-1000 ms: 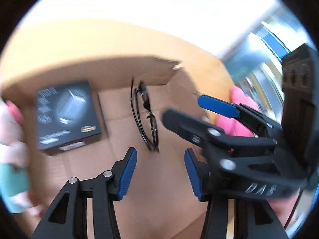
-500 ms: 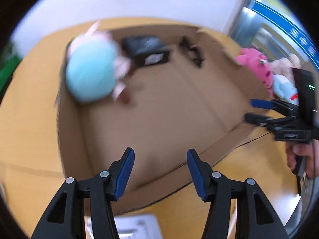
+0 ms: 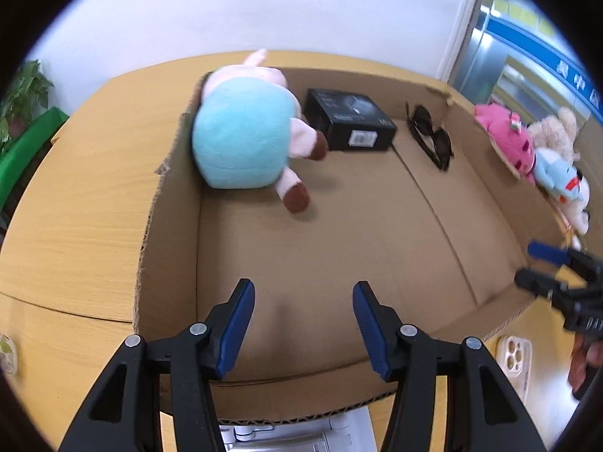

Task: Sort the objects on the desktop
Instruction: 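Raise both open grippers out of the cardboard box, then move the left gripper to the clear phone case and close on its rim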

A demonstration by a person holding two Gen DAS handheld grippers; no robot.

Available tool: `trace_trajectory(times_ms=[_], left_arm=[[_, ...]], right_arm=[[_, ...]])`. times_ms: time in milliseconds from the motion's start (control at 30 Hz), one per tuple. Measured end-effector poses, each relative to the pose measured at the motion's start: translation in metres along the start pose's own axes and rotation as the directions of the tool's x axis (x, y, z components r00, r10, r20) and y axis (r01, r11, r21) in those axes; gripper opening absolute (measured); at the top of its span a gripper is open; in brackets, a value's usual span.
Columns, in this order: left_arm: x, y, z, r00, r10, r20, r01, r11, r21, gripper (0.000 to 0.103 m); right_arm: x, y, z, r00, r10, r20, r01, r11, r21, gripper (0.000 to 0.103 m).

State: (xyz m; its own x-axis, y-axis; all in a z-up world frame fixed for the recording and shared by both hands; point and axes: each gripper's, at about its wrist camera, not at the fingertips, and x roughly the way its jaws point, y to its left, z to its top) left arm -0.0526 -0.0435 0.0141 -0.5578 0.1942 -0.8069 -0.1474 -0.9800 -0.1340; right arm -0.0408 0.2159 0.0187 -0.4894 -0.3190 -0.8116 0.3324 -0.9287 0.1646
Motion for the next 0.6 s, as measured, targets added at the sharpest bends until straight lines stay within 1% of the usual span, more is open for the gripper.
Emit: trace_trajectory(times_ms=[33, 100, 167, 200, 233, 267, 300, 367, 467, 533, 600], left_arm=[[-0.006, 0.004, -0.001, 1.0, -0.003, 0.011, 0.003, 1.0, -0.017, 0.054], [-0.025, 0.009, -0.006, 0.998, 0.016, 0.053, -0.015, 1.0, -0.022, 0.054], [-0.052, 0.001, -0.013, 0.992, 0.035, 0.117, -0.036, 0.999, 0.011, 0.054], [-0.064, -0.005, -0.017, 0.99, 0.02, 0.142, -0.025, 0.999, 0.029, 0.056], [-0.077, -0.014, -0.024, 0.986, -0.012, 0.166, 0.003, 0.998, 0.055, 0.06], [-0.087, -0.022, -0.031, 0.983, -0.041, 0.181, 0.028, 0.997, 0.077, 0.068], [-0.094, -0.028, -0.038, 0.98, -0.063, 0.187, 0.047, 0.995, 0.09, 0.073], [-0.098, -0.047, -0.052, 0.977, -0.134, 0.166, 0.117, 0.987, 0.11, 0.074], [-0.086, -0.077, -0.068, 0.969, -0.233, 0.085, 0.222, 0.967, 0.129, 0.074], [-0.075, -0.089, -0.078, 0.961, -0.276, 0.034, 0.269, 0.953, 0.138, 0.074], [-0.063, -0.097, -0.088, 0.953, -0.303, -0.019, 0.302, 0.943, 0.138, 0.074]], right_arm=[[0.0, 0.004, -0.001, 1.0, -0.001, 0.002, 0.001, 1.0, 0.008, 0.081], [-0.004, 0.008, -0.002, 1.0, 0.016, 0.014, -0.016, 0.999, 0.029, 0.081], [-0.012, 0.011, -0.004, 0.999, 0.023, 0.032, -0.025, 0.999, 0.047, 0.081], [-0.026, 0.014, -0.009, 0.998, 0.013, 0.061, -0.016, 0.998, 0.056, 0.083], [-0.035, 0.016, -0.015, 0.996, 0.014, 0.086, -0.019, 0.998, 0.057, 0.087], [-0.046, 0.019, -0.022, 0.993, 0.019, 0.113, -0.026, 0.998, 0.054, 0.099], [-0.056, 0.024, -0.033, 0.991, 0.012, 0.134, -0.019, 0.999, 0.051, 0.103], [-0.063, 0.029, -0.053, 0.991, -0.003, 0.137, -0.003, 0.999, 0.043, 0.103], [-0.053, 0.022, -0.074, 0.996, -0.033, 0.077, 0.027, 0.997, 0.075, 0.103], [-0.045, 0.011, -0.089, 0.999, -0.025, 0.04, 0.02, 0.993, 0.12, 0.103], [-0.039, 0.001, -0.101, 1.0, -0.022, 0.01, 0.02, 0.987, 0.157, 0.103]])
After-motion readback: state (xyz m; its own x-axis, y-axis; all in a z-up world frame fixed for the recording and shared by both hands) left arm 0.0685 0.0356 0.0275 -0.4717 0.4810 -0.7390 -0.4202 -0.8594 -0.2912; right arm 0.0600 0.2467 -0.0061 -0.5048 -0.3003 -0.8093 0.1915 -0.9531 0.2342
